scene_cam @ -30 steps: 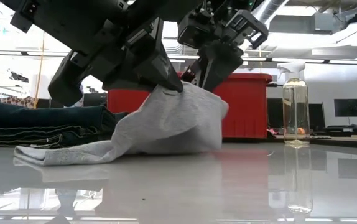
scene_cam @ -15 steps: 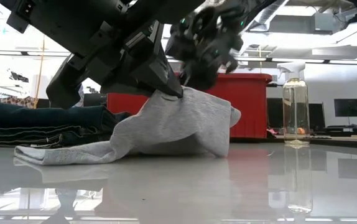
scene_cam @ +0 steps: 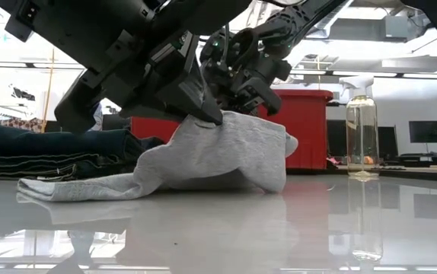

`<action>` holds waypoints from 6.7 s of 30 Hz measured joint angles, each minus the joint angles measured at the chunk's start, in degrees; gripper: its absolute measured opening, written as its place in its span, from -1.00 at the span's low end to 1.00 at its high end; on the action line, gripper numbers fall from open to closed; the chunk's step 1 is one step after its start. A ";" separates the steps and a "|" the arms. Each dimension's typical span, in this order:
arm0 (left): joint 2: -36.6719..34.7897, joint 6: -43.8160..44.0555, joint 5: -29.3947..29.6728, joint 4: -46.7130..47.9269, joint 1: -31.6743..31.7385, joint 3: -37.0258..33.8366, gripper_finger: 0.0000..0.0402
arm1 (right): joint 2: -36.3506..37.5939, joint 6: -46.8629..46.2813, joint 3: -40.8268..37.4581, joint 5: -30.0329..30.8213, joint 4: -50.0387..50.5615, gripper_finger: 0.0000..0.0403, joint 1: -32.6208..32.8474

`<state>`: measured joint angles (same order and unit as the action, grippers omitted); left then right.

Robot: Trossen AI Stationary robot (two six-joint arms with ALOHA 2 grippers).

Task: Fold Laundry from Bin
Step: Fold the gray shorts

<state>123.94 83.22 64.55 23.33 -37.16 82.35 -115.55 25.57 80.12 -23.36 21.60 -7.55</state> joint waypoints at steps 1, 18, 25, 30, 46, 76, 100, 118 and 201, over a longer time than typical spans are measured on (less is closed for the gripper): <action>0.00 0.00 0.03 0.09 0.03 0.00 -1.00 | 0.00 0.18 0.00 -0.22 -0.24 -0.93 0.00; 0.00 0.03 0.00 0.06 0.08 0.00 -1.00 | -3.97 1.89 0.09 -0.78 -6.11 -0.93 0.06; -0.02 -0.20 -1.67 -0.40 0.08 -0.02 -1.00 | -5.25 1.50 0.15 2.81 -2.63 -0.93 -1.34; -0.02 -0.78 -1.29 0.37 -0.06 -0.02 -1.00 | -5.13 1.42 0.22 4.53 1.24 -0.93 -4.23; -0.07 0.08 5.14 5.10 -0.09 -0.02 -1.00 | -5.01 -8.23 0.26 6.72 9.57 -0.93 -8.57; -0.11 33.01 9.86 19.50 6.24 -4.96 -1.00 | -4.96 -29.83 0.17 18.52 15.33 -0.93 -7.14; -15.22 37.48 21.54 -17.94 10.29 -32.89 -1.00 | -4.96 -32.33 0.17 17.54 16.55 -0.93 -6.60; -14.40 37.59 2.31 -10.88 12.04 -35.32 -1.00 | -4.94 -37.76 0.20 17.34 17.47 -0.84 -6.07; -30.40 -75.56 -88.16 -14.94 55.90 -33.77 0.13 | 15.06 -19.57 -19.54 11.74 -10.14 -0.12 3.65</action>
<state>93.54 7.66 -23.60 8.38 18.74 48.58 -100.49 6.00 60.58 -11.62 11.46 -3.90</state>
